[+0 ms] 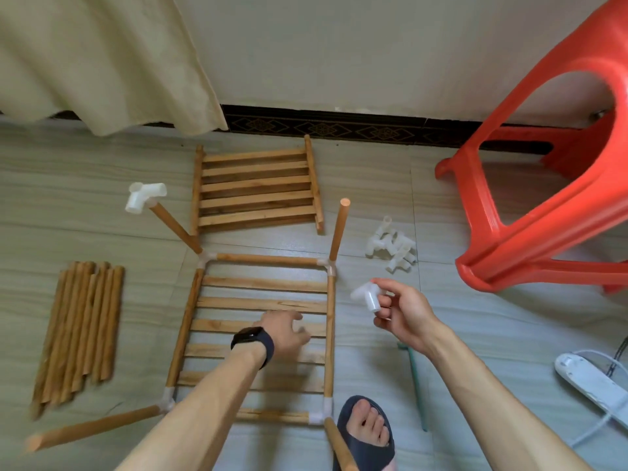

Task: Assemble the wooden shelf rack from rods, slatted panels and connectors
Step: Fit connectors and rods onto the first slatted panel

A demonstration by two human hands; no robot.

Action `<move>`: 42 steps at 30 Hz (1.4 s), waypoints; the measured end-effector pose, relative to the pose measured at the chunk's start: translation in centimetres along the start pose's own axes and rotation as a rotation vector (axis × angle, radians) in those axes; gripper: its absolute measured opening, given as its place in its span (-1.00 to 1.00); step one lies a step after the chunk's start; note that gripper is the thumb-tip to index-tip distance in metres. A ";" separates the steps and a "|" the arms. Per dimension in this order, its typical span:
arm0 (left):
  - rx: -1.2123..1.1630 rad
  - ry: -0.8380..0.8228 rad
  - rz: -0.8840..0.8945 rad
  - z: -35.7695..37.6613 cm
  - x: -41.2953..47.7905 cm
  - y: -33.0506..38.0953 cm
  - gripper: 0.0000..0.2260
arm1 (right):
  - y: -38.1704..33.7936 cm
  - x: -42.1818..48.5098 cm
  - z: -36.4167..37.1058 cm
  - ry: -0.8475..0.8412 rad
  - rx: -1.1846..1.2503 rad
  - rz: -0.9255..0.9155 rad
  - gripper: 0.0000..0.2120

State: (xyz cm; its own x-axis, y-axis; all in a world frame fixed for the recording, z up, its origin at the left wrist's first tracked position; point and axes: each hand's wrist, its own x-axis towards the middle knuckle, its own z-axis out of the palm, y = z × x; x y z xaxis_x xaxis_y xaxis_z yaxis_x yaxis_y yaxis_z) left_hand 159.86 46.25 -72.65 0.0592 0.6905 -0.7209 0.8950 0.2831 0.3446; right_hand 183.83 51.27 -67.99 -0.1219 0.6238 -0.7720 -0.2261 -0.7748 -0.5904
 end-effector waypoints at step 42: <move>-0.950 0.409 0.317 -17.0 -4.9 11.6 -0.79 | -11.7 -5.3 8.5 -0.035 -0.349 -0.514 -0.86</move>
State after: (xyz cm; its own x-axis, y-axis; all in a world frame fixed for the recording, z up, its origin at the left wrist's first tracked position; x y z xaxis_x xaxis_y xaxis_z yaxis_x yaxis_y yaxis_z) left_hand 162.42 57.42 -54.89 -0.0822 0.9431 -0.3223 0.1457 0.3313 0.9322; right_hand 178.86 57.87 -55.01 -0.1140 0.9246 -0.3636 0.0643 -0.3583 -0.9314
